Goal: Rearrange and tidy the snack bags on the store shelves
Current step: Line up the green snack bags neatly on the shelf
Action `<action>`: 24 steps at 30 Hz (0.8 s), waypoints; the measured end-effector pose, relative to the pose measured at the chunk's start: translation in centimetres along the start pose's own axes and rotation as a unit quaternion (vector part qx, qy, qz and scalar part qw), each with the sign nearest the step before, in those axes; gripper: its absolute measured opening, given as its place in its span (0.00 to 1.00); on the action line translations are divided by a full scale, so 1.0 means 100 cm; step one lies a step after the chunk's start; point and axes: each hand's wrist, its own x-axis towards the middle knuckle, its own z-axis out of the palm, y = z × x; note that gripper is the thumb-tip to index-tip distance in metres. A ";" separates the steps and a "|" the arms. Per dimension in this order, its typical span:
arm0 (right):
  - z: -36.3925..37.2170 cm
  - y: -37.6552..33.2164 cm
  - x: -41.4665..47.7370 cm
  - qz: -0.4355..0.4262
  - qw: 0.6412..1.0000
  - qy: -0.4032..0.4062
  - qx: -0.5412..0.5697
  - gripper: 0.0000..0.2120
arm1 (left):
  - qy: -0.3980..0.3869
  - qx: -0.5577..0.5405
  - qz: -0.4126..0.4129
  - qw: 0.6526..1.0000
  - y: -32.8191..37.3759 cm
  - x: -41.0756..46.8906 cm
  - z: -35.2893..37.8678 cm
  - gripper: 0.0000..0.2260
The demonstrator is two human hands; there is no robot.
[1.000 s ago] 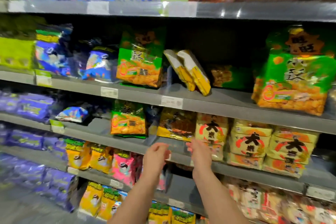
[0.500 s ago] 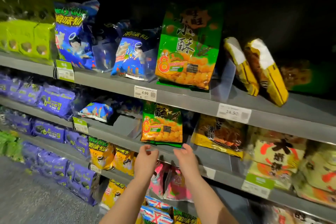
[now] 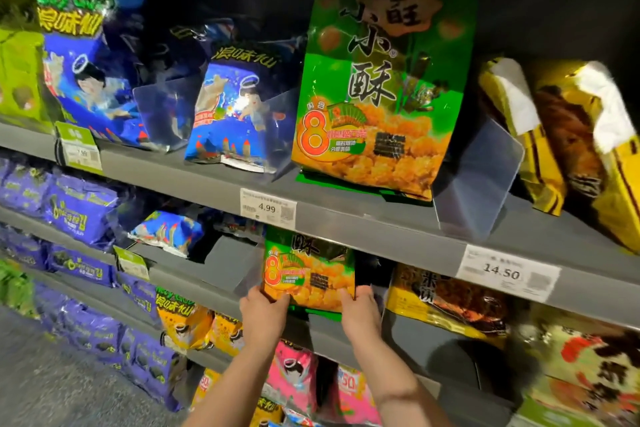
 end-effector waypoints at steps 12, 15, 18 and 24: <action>0.016 -0.003 -0.058 -0.131 0.971 0.163 0.114 0.11 | -0.014 0.007 0.085 0.996 -0.011 0.006 -0.031 0.14; 0.019 0.001 -0.085 -0.146 0.961 0.177 0.156 0.14 | -0.042 -0.010 0.100 0.994 -0.023 -0.001 -0.044 0.16; 0.021 0.000 -0.115 -0.154 0.952 0.190 0.183 0.10 | -0.063 -0.025 0.120 0.991 -0.034 -0.009 -0.059 0.17; 0.009 0.016 -0.171 -0.152 0.949 0.219 0.171 0.16 | -0.127 -0.098 0.125 0.979 -0.048 -0.055 -0.082 0.18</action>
